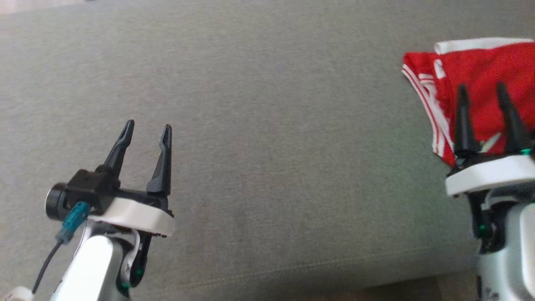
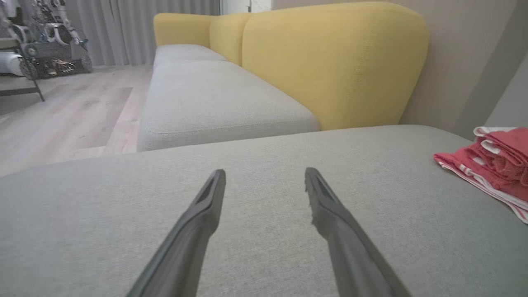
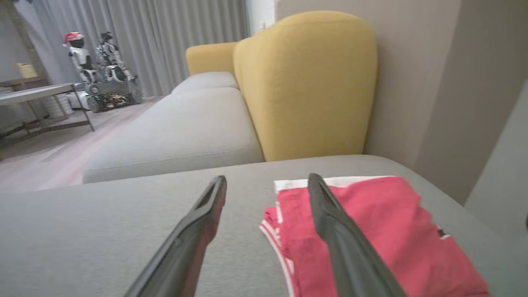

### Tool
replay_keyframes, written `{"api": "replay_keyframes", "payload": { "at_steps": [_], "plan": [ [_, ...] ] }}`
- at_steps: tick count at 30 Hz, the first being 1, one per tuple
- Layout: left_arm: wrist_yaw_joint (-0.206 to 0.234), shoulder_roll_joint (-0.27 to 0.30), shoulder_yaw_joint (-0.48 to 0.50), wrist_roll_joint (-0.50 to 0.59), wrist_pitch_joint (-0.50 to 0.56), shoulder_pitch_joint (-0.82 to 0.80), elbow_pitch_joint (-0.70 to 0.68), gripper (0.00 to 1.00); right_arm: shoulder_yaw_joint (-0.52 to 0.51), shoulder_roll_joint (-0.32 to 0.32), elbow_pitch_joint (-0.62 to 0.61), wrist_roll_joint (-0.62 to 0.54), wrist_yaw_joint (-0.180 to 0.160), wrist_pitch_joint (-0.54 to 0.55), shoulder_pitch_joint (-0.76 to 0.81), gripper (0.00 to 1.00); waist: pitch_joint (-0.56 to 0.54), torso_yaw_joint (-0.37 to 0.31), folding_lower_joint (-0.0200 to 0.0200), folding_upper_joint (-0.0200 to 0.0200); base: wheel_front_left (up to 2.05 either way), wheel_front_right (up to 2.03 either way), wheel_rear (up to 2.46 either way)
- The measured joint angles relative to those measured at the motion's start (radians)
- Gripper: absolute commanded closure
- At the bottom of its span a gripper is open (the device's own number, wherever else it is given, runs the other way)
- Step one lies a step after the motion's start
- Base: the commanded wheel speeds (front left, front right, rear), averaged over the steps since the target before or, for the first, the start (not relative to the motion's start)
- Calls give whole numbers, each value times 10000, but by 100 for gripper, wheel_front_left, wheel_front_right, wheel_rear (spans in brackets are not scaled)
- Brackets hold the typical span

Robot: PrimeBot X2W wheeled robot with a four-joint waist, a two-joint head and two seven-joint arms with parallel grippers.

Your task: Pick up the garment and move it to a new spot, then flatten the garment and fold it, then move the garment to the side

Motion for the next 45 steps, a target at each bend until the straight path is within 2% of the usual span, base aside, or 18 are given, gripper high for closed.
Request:
{"api": "replay_keyframes", "payload": {
  "at_steps": [6,15,32,45],
  "plan": [
    [77,-54,173,-337,-82,239,167,0,761,176,-792,-159,0,203,611,0,-371,674,0,0,0,0,0],
    [267,-46,282,-439,-125,1065,393,0,938,230,-439,-230,0,286,1394,0,-1262,1360,0,0,0,0,0],
    [451,136,125,-451,50,2010,477,0,909,259,-203,-230,0,295,2513,0,-2469,1389,0,0,0,0,0],
    [531,226,12,-453,144,2230,360,0,932,265,-311,-228,0,385,2770,0,-2663,1321,0,0,0,0,0]
  ]
}}
